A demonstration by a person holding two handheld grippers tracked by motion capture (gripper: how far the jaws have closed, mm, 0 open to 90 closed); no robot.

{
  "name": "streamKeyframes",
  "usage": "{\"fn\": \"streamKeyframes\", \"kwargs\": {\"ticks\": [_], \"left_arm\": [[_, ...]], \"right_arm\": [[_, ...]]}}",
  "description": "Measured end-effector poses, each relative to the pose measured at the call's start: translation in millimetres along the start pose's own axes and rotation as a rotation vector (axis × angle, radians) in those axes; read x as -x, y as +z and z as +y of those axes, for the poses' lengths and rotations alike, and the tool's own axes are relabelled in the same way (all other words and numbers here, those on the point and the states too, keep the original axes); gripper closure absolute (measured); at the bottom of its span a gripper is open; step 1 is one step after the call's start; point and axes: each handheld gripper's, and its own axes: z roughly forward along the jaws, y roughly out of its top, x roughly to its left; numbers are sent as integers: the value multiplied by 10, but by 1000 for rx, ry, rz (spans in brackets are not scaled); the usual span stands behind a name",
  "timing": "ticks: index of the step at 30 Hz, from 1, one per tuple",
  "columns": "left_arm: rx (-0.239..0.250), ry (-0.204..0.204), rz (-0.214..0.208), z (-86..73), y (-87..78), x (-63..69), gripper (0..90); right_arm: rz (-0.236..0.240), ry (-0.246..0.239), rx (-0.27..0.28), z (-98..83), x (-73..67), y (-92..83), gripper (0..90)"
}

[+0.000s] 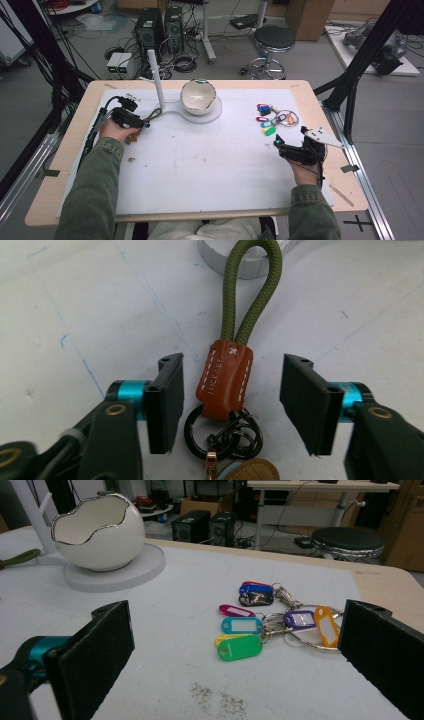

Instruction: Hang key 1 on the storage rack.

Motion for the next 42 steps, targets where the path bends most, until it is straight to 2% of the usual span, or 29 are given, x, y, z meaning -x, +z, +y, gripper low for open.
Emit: {"fn": "streamKeyframes", "kwargs": {"ticks": [2, 6, 9, 12, 14, 16, 20, 22, 25, 28, 33, 35, 40, 42], "left_arm": [[-8, 1, 4, -6, 5, -9, 553], [-29, -6, -7, -30, 42, -43, 577], [-27, -3, 5, -27, 34, -55, 646], [-24, -26, -16, -34, 20, -90, 689], [-25, -21, -19, -36, 9, -91, 708], [-23, -22, -20, -33, 3, -86, 719], [-21, -47, -49, -37, -14, -114, 733], [-20, -48, -48, -36, -39, -124, 737], [-26, -60, -25, -31, -72, -139, 737], [-16, -72, -34, -31, -113, -148, 740], [1, -95, -46, -12, -211, -170, 744], [-17, -97, -30, 6, -261, -175, 746], [-9, -96, -23, 57, -394, -186, 751], [-12, -106, -36, 86, -443, -199, 752]], "right_arm": [[-3, -3, 3, 0, 8, 0, 5], [-4, 2, -1, -1, 9, 1, 5], [-3, 2, -1, -1, 8, 0, 5], [-4, 1, 1, -1, 10, -2, 5], [-4, 0, 4, -1, 12, -3, 5], [-5, 0, 3, 0, 15, -3, 5], [-5, 1, 3, 0, 13, -5, 5], [-5, 2, 3, 1, 14, -6, 5], [-6, -1, 5, 1, 17, -3, 5], [-3, -1, 4, 2, 20, -3, 6], [-5, 0, 7, 4, 19, -5, 5], [-3, 2, 6, 4, 19, -5, 6], [2, 4, 3, 3, 13, -3, 5], [6, 7, 0, 3, 15, -2, 6]]}}
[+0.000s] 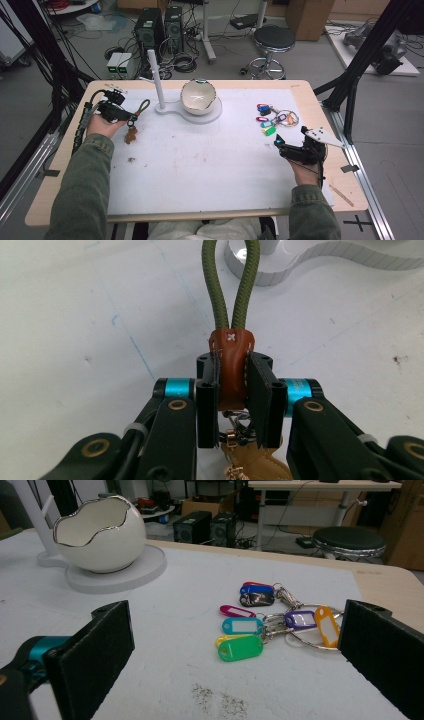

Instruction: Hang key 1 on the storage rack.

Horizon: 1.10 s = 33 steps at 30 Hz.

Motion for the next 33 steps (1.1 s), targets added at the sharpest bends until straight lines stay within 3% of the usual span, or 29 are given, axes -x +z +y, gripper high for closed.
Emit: {"fn": "streamKeyframes", "kwargs": {"ticks": [7, 12, 16, 19, 26, 33], "left_arm": [[12, -45, -33, 41, -130, -57, 751], [20, -93, -24, 32, -210, -115, 750], [27, -107, -13, 46, -297, -148, 750], [48, -119, -30, 92, -386, -152, 750], [80, -103, -13, 228, -578, -117, 750], [94, -113, -16, 314, -678, -119, 750]], "right_arm": [[-5, 3, 8, 5, 3, -13, 5], [-6, -2, 9, 4, 2, -9, 5], [-6, 0, 8, 3, 3, -4, 5], [-5, 2, 2, 3, -4, -3, 5], [-6, -2, 7, 5, -1, -7, 5], [-3, -17, 2, 5, -13, -1, 5]]}}
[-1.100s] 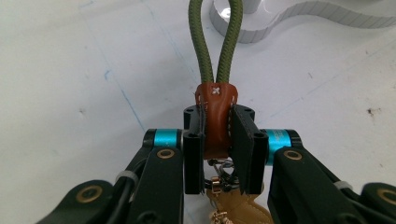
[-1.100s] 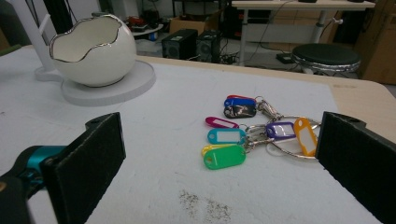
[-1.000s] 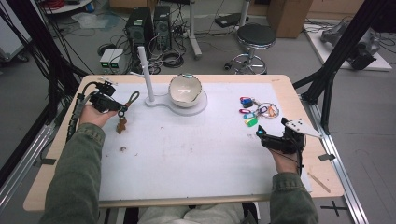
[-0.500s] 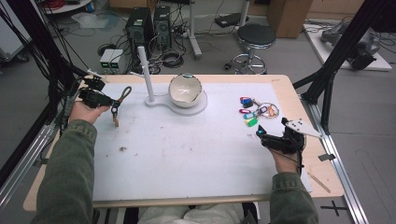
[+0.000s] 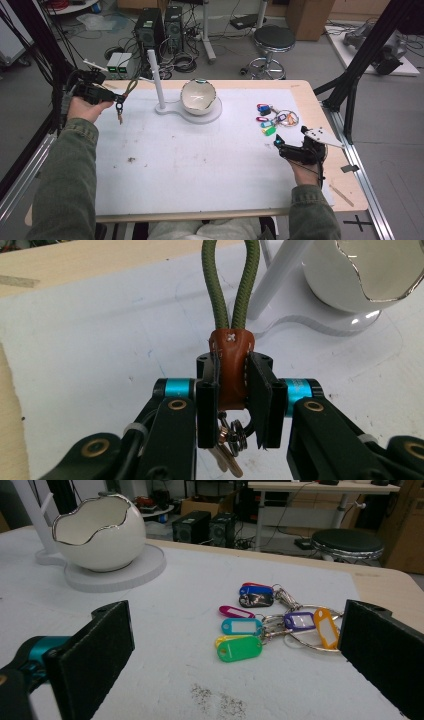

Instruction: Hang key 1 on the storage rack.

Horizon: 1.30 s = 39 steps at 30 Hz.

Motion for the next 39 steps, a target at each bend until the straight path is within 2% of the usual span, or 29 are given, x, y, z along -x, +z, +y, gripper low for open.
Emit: {"fn": "streamKeyframes", "kwargs": {"ticks": [5, 8, 11, 20, 30, 35, 39], "left_arm": [[13, 4, 9, 55, -65, -4, 750], [24, -5, -7, 92, -105, 9, 750], [52, -23, -45, 111, -141, 22, 750], [51, 0, -44, 181, -162, 84, 750], [26, 8, -44, 207, -23, 147, 749], [32, 12, -48, 216, 2, 163, 749], [17, 14, -43, 212, 34, 163, 749]], "right_arm": [[-2, 3, 1, 0, 3, 0, 5], [-1, 3, -3, -1, 1, 3, 5], [-2, -5, -2, -1, -3, 4, 5], [-2, -5, -5, -1, -6, 3, 5], [-8, -5, -5, -2, -1, 5, 5], [-8, 3, -7, -6, 5, 1, 5], [-9, 0, -4, -7, 9, -1, 5]]}}
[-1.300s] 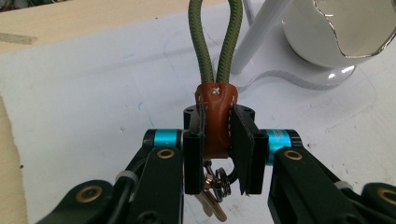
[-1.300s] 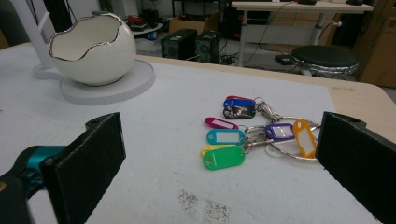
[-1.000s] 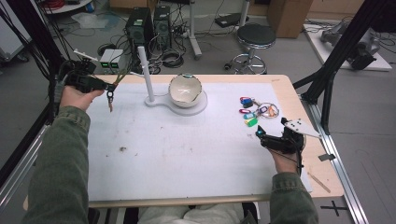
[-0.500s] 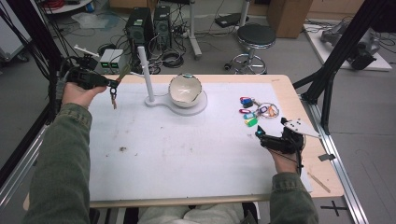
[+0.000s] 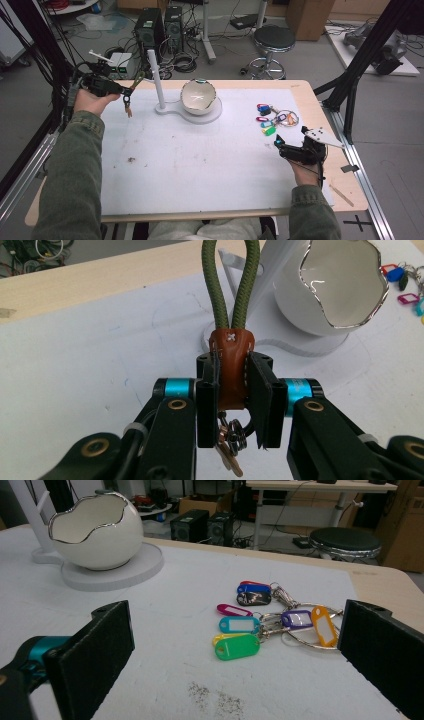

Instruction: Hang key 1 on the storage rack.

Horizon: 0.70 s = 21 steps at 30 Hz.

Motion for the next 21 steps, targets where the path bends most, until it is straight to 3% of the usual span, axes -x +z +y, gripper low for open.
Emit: {"fn": "streamKeyframes", "kwargs": {"ticks": [7, 15, 21], "left_arm": [[-9, 3, -1, -3, 45, -10, 748], [-15, -7, -33, -49, 136, -3, 748], [-27, 11, -33, -51, 197, 31, 748]], "right_arm": [[-2, 4, -4, -4, 0, -2, 5], [0, 4, -6, -6, -1, -3, 5], [0, 2, -5, -6, 1, -1, 5]]}}
